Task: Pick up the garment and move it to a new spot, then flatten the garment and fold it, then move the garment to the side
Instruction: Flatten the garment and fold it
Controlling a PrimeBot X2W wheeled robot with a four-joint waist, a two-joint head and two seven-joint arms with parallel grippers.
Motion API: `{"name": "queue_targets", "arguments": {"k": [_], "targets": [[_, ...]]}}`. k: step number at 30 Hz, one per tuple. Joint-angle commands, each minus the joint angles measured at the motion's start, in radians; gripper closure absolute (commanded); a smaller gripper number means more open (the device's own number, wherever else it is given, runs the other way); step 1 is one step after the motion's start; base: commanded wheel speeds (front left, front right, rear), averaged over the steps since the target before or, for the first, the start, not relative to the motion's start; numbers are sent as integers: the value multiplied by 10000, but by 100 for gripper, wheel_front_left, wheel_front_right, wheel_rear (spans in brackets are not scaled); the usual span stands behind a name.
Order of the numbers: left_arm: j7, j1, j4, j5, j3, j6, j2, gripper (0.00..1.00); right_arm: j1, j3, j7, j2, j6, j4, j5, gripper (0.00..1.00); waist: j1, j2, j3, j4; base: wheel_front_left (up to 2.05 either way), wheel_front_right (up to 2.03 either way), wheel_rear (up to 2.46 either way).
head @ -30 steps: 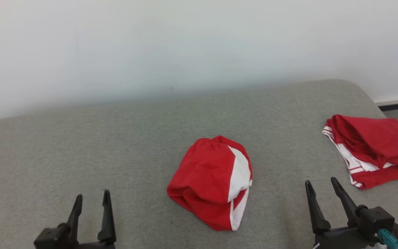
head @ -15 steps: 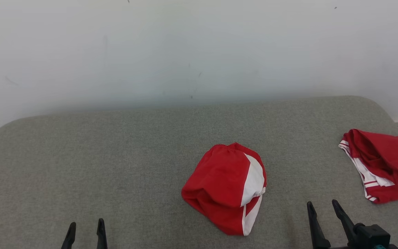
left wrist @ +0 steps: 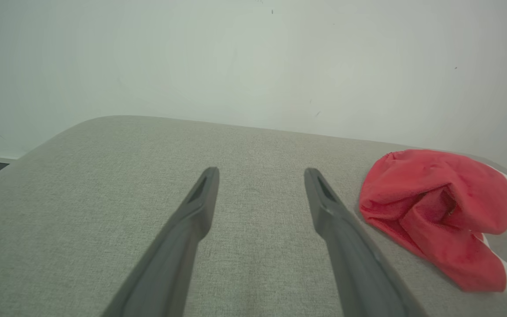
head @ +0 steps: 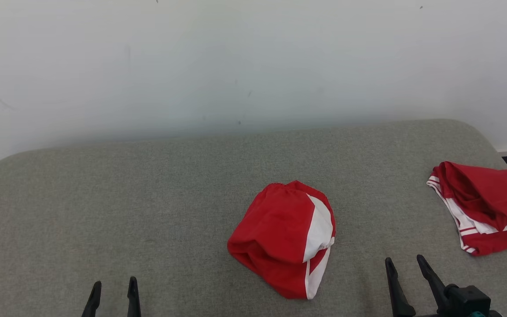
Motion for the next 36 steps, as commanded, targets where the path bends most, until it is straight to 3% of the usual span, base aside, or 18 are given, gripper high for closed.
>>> {"name": "queue_targets", "arguments": {"k": [1, 15, 21, 27, 36], "targets": [[-2, -66, 26, -111, -12, 40, -15, 0, -45, 6, -54, 29, -31, 12, 8, 0, 1, 0, 6, -14, 0, 0, 0], [0, -384, 148, -22, -107, 121, -13, 0, -103, 141, -79, 22, -31, 43, 82, 0, 1, 0, 145, -132, 0, 0, 0], [107, -1427, 910, 162, -373, -132, 103, 0, -263, 298, -83, 58, -31, 5, 121, 0, 1, 0, 298, -418, 0, 0, 0], [2255, -4035, 2839, 180, -756, -334, 274, 0, -401, 595, -117, -58, -31, 39, 243, 0, 1, 0, 508, -1095, 0, 0, 0], [5812, -7326, 5437, -341, -1320, -345, 66, 0, -892, 1492, -59, -305, -31, 77, 472, 0, 1, 0, 1111, -2948, 0, 0, 0]]}}
